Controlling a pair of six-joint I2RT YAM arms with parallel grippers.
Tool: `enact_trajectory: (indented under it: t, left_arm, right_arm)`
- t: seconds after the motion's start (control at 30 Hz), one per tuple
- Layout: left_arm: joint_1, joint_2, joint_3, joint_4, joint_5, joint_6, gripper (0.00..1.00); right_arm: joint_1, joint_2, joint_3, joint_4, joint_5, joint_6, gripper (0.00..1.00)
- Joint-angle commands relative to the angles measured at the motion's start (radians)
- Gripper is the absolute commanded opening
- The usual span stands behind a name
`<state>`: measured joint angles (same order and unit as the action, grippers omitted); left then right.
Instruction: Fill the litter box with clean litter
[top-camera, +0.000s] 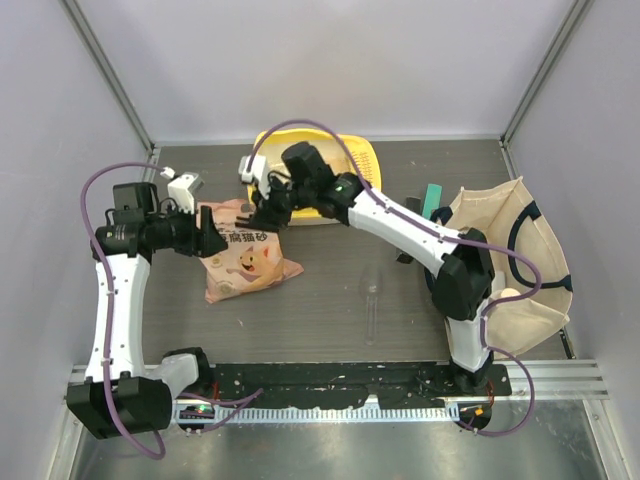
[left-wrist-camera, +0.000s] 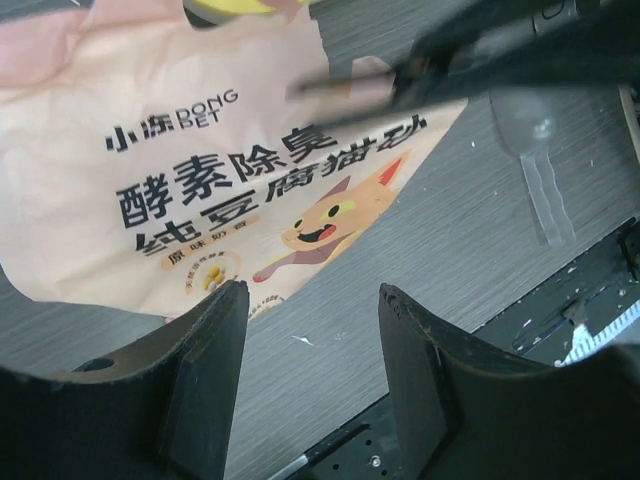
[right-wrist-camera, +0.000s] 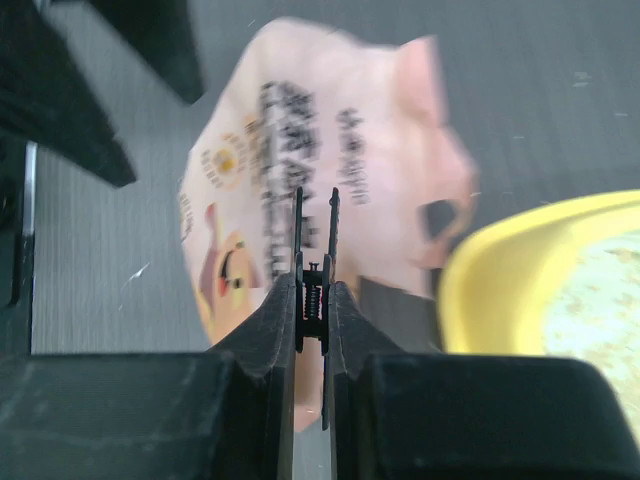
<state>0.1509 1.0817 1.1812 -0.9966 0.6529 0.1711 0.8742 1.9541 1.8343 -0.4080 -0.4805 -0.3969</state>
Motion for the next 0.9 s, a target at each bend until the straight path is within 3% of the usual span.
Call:
enact_trajectory:
  t: [0.0, 0.17, 0.33, 0.5, 0.6, 0.87]
  left_arm:
    - [0.006, 0.017, 0.047, 0.044, 0.037, 0.093, 0.58]
    - [0.004, 0.046, 0.07, 0.076, 0.068, 0.214, 0.58]
    - [0.003, 0.124, 0.133, 0.105, 0.05, 0.26, 0.58]
    - [0.004, 0.172, 0.172, 0.086, 0.066, 0.379, 0.58]
    - [0.003, 0.188, 0.189, 0.03, 0.12, 0.447, 0.59]
    - [0.003, 0.265, 0.248, -0.371, 0.156, 0.891, 0.59]
  right_arm:
    - [-0.133, -0.09, 0.158, 0.028, -0.006, 0.199, 0.01]
    - [-0.247, -0.205, 0.068, -0.132, 0.029, 0.144, 0.01]
    - [-0.409, -0.413, -0.292, -0.265, 0.146, 0.083, 0.02]
    - [-0.468, -0.48, -0.483, -0.316, 0.139, 0.004, 0.01]
    - [-0.468, -0.457, -0.556, -0.275, 0.128, 0.012, 0.01]
    - [-0.468, -0.339, -0.612, -0.164, 0.249, -0.049, 0.02]
